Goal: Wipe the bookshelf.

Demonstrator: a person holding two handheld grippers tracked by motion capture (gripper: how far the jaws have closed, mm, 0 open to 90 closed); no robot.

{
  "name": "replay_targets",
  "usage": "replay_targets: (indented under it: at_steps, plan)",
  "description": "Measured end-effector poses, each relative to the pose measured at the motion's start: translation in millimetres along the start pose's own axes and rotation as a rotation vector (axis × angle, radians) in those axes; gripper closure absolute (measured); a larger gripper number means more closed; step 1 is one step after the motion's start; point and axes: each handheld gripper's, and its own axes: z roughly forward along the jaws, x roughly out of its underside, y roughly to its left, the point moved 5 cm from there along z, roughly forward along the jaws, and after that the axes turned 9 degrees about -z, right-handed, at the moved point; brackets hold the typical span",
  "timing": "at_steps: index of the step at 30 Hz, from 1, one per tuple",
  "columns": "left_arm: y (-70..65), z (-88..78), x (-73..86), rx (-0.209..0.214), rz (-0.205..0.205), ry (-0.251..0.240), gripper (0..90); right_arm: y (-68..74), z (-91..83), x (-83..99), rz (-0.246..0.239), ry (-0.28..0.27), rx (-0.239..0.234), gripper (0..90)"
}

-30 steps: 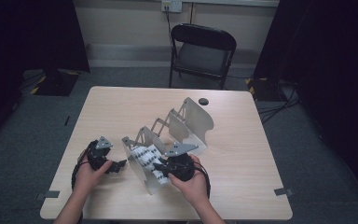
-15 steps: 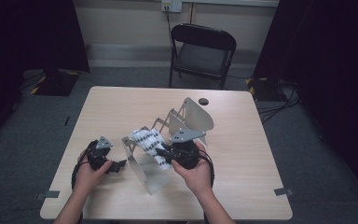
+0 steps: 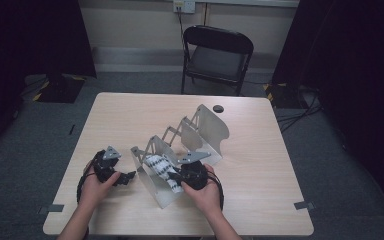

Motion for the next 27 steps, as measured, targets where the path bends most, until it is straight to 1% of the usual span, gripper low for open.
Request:
replay_targets:
  at_steps: [4, 7, 8, 9, 14, 16, 19, 22, 23, 27]
  plan:
    - [0.0, 0.0, 0.0, 0.000, 0.000, 0.000, 0.0, -2.3, 8.0, 16.5, 0.027, 0.025, -0.007, 78.7]
    - [0.0, 0.0, 0.0, 0.000, 0.001, 0.000, 0.0, -2.6, 10.4, 24.0, 0.020, 0.039, -0.012, 78.6]
    - [0.0, 0.0, 0.0, 0.000, 0.001, 0.000, 0.0, -2.6, 10.4, 24.0, 0.020, 0.039, -0.012, 78.6]
    - [0.0, 0.0, 0.0, 0.000, 0.001, 0.000, 0.0, -3.0, 10.1, 28.4, 0.016, 0.048, -0.013, 78.6]
    - [0.0, 0.0, 0.0, 0.000, 0.001, 0.000, 0.0, -5.3, 7.2, 36.2, 0.016, 0.064, -0.013, 78.4]
    - [0.0, 0.0, 0.0, 0.000, 0.001, 0.000, 0.0, -8.2, 4.5, 41.8, 0.017, 0.078, -0.006, 78.3]
    - [0.0, 0.0, 0.0, 0.000, 0.001, 0.000, 0.0, -11.0, 1.5, 45.5, 0.030, 0.080, -0.007, 78.2]
    - [0.0, 0.0, 0.0, 0.000, 0.001, 0.000, 0.0, -13.7, -1.2, 47.6, 0.035, 0.081, 0.003, 78.2]
    - [0.0, 0.0, 0.0, 0.000, 0.000, 0.000, 0.0, -16.6, -3.4, 49.6, 0.046, 0.081, 0.010, 78.2]
    - [0.0, 0.0, 0.0, 0.000, 0.001, 0.000, 0.0, -22.3, -9.1, 54.0, 0.056, 0.084, 0.028, 78.2]
